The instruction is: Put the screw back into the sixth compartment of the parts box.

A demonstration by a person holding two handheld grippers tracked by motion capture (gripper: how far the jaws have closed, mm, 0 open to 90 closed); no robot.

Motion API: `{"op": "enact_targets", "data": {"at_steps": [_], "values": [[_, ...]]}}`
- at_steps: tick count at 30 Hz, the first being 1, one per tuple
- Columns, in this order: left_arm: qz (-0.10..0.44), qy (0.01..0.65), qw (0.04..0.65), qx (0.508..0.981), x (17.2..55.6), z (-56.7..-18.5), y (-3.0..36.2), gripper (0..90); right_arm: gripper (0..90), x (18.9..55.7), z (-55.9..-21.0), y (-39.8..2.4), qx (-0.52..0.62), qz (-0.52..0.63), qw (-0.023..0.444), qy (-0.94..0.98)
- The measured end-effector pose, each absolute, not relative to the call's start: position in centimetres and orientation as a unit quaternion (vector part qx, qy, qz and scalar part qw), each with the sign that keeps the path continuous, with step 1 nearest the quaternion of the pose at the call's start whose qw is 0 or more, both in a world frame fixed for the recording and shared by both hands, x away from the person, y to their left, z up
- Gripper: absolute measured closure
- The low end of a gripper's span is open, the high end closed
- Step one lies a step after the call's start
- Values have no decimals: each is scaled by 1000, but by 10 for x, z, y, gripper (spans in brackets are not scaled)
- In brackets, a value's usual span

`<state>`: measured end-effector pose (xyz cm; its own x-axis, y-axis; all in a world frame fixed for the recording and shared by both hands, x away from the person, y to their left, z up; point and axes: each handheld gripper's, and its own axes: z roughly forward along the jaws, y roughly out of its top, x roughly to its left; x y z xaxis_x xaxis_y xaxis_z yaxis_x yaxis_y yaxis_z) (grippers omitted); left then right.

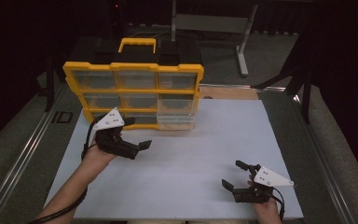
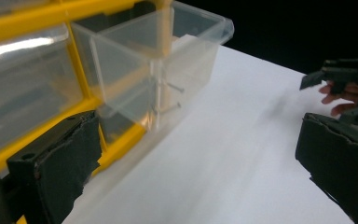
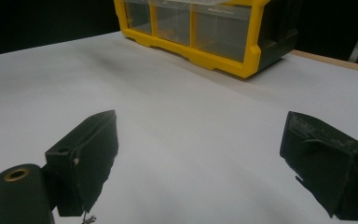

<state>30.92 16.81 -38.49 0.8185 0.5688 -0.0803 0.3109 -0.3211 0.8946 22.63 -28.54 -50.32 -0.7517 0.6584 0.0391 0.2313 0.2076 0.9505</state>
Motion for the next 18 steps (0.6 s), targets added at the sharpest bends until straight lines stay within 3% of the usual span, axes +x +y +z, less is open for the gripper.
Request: {"op": "enact_targets", "data": {"at_steps": [18], "values": [[118,276,521,799,274,-431,190,9,113,226,-503,-285,294,555,192,754]]}}
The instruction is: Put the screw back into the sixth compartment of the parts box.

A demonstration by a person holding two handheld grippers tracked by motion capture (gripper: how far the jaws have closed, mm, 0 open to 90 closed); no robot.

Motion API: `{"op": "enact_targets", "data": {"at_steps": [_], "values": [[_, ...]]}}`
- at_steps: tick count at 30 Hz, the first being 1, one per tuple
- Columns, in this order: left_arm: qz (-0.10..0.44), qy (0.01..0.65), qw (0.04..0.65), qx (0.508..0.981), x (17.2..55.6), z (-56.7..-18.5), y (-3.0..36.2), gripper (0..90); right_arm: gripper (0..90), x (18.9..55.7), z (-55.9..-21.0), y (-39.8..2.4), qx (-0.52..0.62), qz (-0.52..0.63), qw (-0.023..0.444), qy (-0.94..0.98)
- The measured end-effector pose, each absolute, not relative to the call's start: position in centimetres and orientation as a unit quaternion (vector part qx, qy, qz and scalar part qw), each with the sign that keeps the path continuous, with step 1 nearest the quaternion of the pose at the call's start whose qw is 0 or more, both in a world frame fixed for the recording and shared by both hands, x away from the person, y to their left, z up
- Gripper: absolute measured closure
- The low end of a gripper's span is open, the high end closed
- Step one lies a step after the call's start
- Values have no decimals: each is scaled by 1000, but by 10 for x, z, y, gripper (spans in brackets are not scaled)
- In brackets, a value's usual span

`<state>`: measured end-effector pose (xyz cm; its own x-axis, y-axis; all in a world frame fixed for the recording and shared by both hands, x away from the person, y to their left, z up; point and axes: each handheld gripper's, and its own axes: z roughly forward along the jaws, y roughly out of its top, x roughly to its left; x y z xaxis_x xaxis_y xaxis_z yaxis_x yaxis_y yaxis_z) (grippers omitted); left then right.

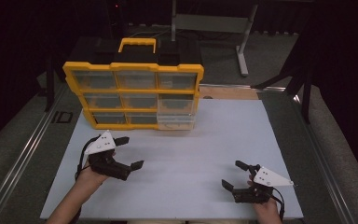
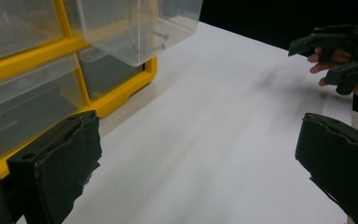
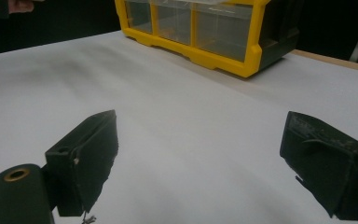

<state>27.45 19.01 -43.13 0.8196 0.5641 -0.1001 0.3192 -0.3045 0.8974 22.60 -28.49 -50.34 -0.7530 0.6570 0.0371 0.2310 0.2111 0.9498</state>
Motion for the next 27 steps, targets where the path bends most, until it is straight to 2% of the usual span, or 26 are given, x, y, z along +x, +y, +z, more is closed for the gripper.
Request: {"op": "enact_targets", "data": {"at_steps": [27], "values": [[102,293,524,793,237,-496,219,10,113,227,-505,-284,295,552,190,756]]}}
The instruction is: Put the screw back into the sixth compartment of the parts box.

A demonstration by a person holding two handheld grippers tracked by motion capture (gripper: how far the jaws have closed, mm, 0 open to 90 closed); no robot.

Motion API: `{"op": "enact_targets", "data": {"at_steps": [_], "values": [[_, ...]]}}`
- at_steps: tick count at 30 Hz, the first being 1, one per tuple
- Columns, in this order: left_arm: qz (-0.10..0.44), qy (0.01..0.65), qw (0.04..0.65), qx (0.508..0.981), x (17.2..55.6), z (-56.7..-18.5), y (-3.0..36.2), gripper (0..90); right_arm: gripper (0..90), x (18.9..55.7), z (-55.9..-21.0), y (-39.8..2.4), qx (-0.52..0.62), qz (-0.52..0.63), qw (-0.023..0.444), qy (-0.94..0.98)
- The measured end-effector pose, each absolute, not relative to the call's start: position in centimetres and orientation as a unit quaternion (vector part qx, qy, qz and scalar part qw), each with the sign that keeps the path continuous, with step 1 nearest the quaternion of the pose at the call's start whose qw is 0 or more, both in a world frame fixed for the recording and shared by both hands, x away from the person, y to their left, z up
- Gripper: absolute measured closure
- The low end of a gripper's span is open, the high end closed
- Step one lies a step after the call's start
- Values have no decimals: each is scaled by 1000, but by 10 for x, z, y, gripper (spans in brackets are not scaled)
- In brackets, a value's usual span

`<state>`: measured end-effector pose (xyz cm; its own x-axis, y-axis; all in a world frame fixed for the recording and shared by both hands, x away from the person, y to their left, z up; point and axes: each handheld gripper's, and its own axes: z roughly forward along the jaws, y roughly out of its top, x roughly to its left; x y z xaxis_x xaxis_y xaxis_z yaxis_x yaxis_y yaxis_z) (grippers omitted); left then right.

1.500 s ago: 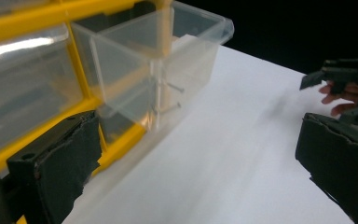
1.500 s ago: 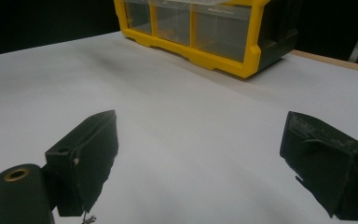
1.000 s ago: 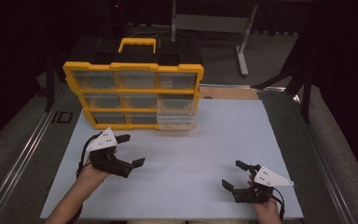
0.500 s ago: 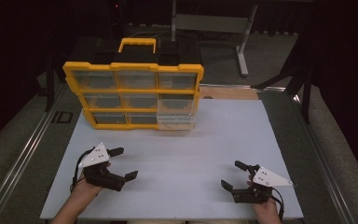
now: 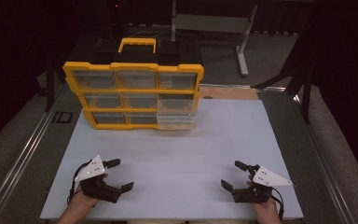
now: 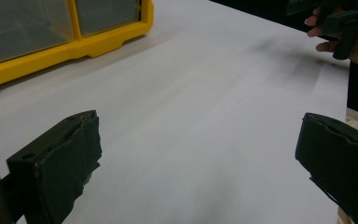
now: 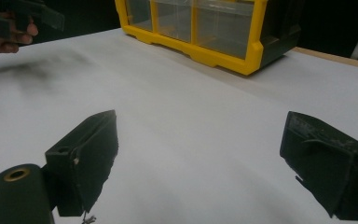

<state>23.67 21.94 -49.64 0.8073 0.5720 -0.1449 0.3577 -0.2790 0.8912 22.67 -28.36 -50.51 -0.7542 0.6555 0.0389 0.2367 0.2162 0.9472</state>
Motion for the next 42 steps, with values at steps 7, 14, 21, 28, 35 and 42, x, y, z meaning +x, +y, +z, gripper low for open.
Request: {"op": "enact_targets", "data": {"at_steps": [7,14,21,28,35,42], "values": [[109,297,522,792,232,-505,226,10,113,226,-505,-284,295,550,192,757],[112,315,524,783,233,-512,232,10,113,226,-505,-284,293,549,193,759],[123,323,521,780,234,-515,235,10,113,226,-504,-284,294,551,192,757],[127,317,520,783,234,-516,232,10,113,227,-505,-284,295,550,191,758],[129,307,520,786,233,-516,230,10,113,227,-505,-284,296,551,188,758],[131,300,518,790,233,-516,228,10,113,227,-505,-284,295,551,187,758]]}}
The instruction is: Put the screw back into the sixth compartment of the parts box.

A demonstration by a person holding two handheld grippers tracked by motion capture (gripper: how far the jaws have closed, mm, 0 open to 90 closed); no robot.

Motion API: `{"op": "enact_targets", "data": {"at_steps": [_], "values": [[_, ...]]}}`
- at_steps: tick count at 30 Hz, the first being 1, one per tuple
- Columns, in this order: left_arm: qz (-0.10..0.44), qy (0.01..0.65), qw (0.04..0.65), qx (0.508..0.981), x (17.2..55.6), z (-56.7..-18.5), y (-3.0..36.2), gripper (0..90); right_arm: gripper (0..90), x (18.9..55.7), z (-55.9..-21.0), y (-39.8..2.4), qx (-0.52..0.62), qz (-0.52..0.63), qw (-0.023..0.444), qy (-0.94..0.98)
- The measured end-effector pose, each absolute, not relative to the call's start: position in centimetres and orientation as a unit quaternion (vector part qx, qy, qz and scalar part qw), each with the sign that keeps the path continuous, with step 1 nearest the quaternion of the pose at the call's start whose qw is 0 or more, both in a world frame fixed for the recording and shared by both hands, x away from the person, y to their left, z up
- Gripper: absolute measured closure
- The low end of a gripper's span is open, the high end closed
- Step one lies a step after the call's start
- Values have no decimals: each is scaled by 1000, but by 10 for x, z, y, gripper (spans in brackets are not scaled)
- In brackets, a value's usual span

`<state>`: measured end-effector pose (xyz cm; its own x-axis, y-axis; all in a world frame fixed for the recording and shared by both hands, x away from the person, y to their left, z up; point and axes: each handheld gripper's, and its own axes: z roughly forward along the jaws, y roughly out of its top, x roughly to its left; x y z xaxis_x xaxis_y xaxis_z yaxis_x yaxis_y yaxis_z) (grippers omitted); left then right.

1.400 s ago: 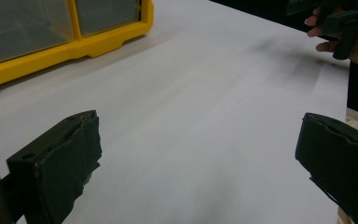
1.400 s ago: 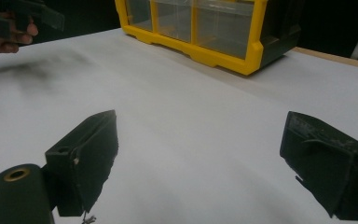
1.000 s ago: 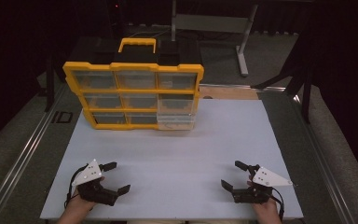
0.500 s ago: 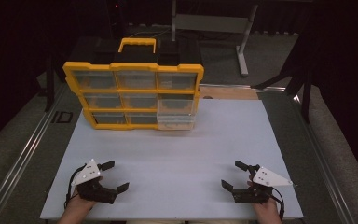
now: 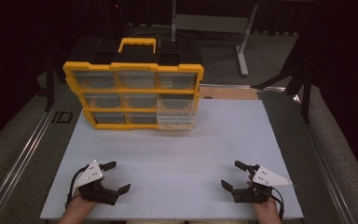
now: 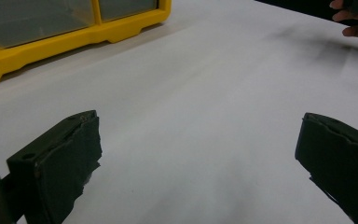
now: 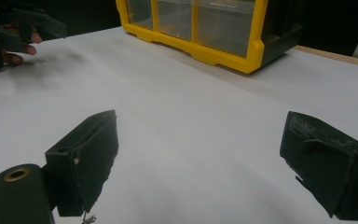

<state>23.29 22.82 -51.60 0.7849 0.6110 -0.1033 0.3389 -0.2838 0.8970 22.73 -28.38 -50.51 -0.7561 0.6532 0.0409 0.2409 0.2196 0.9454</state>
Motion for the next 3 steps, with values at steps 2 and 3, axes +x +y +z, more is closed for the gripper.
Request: {"op": "enact_targets", "data": {"at_steps": [2,3], "values": [[131,300,517,791,233,-516,228,10,113,227,-505,-284,295,550,187,758],[131,299,517,792,233,-516,228,10,113,227,-505,-284,295,550,187,758]]}}
